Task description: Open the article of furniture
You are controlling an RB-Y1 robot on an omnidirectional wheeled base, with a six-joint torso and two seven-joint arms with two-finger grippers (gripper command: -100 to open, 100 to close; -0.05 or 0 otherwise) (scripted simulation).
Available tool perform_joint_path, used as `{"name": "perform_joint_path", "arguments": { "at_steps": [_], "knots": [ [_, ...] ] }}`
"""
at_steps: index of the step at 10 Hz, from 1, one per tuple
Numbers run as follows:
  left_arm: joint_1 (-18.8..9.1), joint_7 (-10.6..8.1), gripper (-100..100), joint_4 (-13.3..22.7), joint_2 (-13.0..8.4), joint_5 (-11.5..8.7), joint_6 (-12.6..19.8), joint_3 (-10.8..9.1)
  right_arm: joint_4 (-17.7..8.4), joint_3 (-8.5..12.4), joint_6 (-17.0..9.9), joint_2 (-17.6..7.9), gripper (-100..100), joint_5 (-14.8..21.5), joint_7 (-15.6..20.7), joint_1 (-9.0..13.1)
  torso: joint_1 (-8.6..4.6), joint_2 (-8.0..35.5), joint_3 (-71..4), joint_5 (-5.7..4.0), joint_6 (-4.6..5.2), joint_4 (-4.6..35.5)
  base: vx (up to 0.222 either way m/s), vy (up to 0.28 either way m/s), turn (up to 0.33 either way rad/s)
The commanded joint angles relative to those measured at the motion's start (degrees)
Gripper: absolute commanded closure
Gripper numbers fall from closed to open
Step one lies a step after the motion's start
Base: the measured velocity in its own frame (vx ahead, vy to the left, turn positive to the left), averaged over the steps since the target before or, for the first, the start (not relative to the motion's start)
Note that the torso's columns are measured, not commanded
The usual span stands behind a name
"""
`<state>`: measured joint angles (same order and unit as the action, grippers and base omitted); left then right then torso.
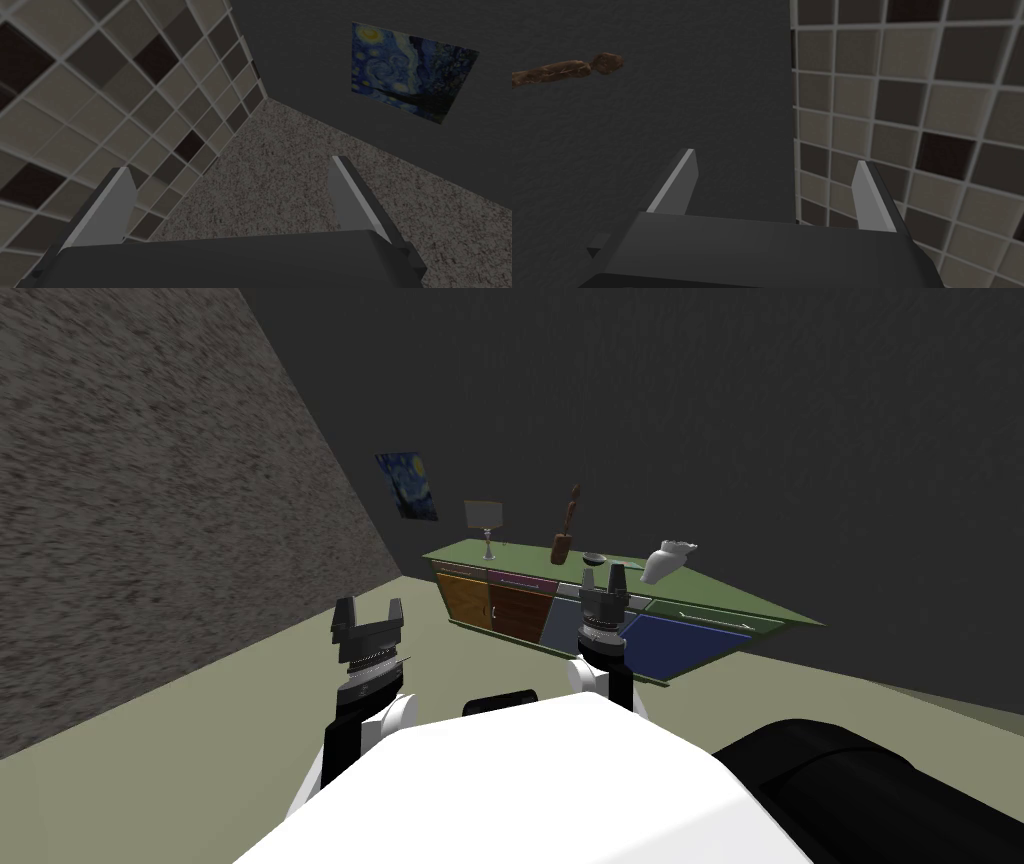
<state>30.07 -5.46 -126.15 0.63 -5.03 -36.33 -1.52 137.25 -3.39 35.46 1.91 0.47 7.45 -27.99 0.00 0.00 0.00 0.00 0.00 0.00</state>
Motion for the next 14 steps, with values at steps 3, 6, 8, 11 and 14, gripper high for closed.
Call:
{"name": "perform_joint_path", "arguments": {
  "at_steps": [3,6,8,11,14],
  "knots": [
    [0.0,0.0,0,0.0,0.0,0.0,0.0,0.0,0.0,0.0,0.0,0.0,0,0.0,0.0,0.0,0.0,10.0,-20.1,0.0,0.0,10.1,0.0,0.0,0.0],
    [0.0,0.0,0,0.0,0.0,0.0,0.0,0.0,0.0,0.0,0.0,0.0,0,0.0,0.0,0.0,0.0,22.7,-45.4,0.0,0.0,22.7,0.0,0.0,0.0],
    [0.0,0.0,0,0.0,0.0,0.0,0.0,0.0,0.0,0.0,0.0,0.0,0,0.0,0.0,0.0,0.0,31.2,-62.3,0.0,0.0,31.1,0.0,0.0,0.0],
    [0.0,0.0,0,0.0,0.0,0.0,0.0,0.0,-0.5,0.4,0.0,-3.8,-100,1.4,1.4,0.2,-0.01,41.5,-83.1,0.0,0.0,41.5,0.01,0.001,-0.008],
    [0.0,0.0,0,0.0,0.0,0.0,0.0,0.0,-1.6,1.5,-0.1,-8.2,-100,4.8,4.8,0.6,-0.01,42.2,-84.6,0.0,0.0,42.3,0.029,-0.001,-0.025]
  ]
}}
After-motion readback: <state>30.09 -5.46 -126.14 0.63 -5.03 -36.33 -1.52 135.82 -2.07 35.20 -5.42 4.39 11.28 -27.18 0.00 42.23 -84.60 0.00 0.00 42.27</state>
